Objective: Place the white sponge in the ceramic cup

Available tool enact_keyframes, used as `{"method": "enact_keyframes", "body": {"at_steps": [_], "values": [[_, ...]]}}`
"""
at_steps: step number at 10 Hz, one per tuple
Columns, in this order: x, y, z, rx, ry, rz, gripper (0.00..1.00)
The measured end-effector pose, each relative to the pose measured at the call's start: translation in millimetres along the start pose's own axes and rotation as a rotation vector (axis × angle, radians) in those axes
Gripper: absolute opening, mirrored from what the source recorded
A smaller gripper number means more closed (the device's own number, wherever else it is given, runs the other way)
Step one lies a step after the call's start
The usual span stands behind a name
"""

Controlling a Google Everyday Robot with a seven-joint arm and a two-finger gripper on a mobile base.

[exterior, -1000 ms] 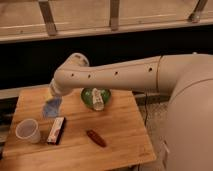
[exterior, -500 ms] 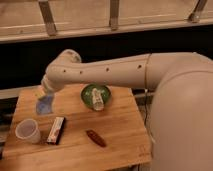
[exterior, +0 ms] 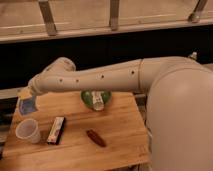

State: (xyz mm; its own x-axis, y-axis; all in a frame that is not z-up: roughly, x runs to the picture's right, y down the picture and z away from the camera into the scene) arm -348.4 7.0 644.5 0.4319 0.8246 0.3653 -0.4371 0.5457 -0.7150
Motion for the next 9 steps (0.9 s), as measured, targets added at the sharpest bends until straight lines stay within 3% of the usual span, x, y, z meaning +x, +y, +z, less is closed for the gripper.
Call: {"method": "enact_keyframes", "body": {"at_steps": [3, 9], "values": [[8.8, 6.5, -6.9, -0.121, -0.086, -0.025, 0.00], [13.9, 24.1, 12.4, -0.216, -0.105, -0.072, 0.00]]}}
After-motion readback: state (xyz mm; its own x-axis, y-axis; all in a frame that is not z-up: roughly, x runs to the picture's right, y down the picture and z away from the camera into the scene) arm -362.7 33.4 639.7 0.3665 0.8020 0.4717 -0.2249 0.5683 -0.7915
